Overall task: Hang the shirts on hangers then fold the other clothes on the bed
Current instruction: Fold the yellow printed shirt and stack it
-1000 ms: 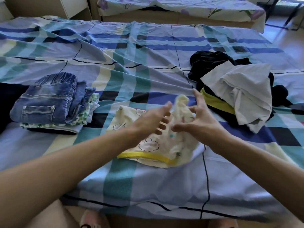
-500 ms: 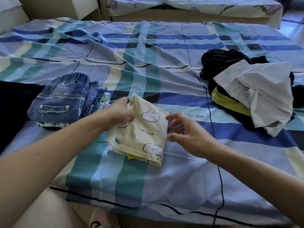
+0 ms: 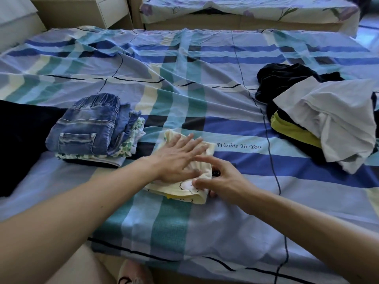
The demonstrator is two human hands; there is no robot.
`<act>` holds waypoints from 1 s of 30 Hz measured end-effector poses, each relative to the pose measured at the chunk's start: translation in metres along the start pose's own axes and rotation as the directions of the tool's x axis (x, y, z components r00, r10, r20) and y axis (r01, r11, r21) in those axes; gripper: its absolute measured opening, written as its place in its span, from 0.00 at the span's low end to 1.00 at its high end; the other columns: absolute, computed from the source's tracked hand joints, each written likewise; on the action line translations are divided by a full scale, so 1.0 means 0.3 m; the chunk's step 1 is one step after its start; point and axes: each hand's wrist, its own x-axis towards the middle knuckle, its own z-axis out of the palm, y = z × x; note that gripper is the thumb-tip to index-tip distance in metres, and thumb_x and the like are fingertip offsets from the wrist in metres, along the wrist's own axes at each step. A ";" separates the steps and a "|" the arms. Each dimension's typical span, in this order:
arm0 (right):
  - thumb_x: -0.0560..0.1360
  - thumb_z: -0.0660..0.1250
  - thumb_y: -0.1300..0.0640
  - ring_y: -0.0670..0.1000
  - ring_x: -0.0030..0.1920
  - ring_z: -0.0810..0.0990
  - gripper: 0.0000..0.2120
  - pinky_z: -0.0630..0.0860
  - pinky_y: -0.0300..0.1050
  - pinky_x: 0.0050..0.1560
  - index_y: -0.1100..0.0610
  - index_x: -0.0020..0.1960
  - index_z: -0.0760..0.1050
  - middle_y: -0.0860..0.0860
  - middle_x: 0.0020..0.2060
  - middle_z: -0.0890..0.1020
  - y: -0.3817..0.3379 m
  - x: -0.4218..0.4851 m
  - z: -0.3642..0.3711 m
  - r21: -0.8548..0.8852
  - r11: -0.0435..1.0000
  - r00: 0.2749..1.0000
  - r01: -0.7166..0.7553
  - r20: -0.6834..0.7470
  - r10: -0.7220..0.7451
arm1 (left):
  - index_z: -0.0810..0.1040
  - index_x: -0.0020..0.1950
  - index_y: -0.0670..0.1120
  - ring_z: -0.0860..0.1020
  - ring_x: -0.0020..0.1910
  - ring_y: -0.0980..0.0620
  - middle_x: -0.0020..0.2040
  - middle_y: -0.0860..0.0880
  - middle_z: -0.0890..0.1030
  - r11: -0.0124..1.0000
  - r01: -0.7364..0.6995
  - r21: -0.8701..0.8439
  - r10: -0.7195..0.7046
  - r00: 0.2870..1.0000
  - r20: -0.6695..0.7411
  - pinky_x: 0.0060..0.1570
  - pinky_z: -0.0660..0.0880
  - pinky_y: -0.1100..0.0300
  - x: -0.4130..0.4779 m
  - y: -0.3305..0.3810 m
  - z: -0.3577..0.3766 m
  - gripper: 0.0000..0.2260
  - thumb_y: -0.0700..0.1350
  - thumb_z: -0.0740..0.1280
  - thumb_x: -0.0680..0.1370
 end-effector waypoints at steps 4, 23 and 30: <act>0.66 0.80 0.63 0.47 0.44 0.83 0.34 0.79 0.40 0.41 0.43 0.67 0.76 0.52 0.54 0.84 0.002 0.008 0.001 0.046 0.998 0.999 -0.034 0.012 0.034 | 0.38 0.81 0.54 0.38 0.81 0.50 0.82 0.50 0.40 0.991 0.127 -0.046 -0.126 0.992 0.031 0.79 0.38 0.49 0.020 -0.035 -0.022 0.48 0.79 0.48 0.70; 0.69 0.58 0.79 0.48 0.39 0.81 0.33 0.77 0.40 0.38 0.46 0.54 0.86 0.48 0.46 0.86 -0.234 -0.056 -0.291 -0.298 0.910 0.934 0.287 0.298 -0.197 | 0.66 0.76 0.54 0.77 0.65 0.50 0.67 0.50 0.78 0.363 0.025 -0.931 -0.091 0.996 -0.009 0.67 0.73 0.52 0.011 -0.005 -0.188 0.33 0.45 0.74 0.73; 0.69 0.56 0.81 0.45 0.30 0.75 0.29 0.71 0.34 0.30 0.54 0.46 0.87 0.52 0.34 0.81 -0.254 -0.054 -0.401 -0.009 0.961 0.935 0.278 0.231 -0.268 | 0.80 0.61 0.40 0.83 0.50 0.44 0.56 0.41 0.82 -0.108 0.054 -0.993 0.120 0.992 0.041 0.50 0.82 0.52 -0.022 0.043 -0.187 0.14 0.39 0.70 0.76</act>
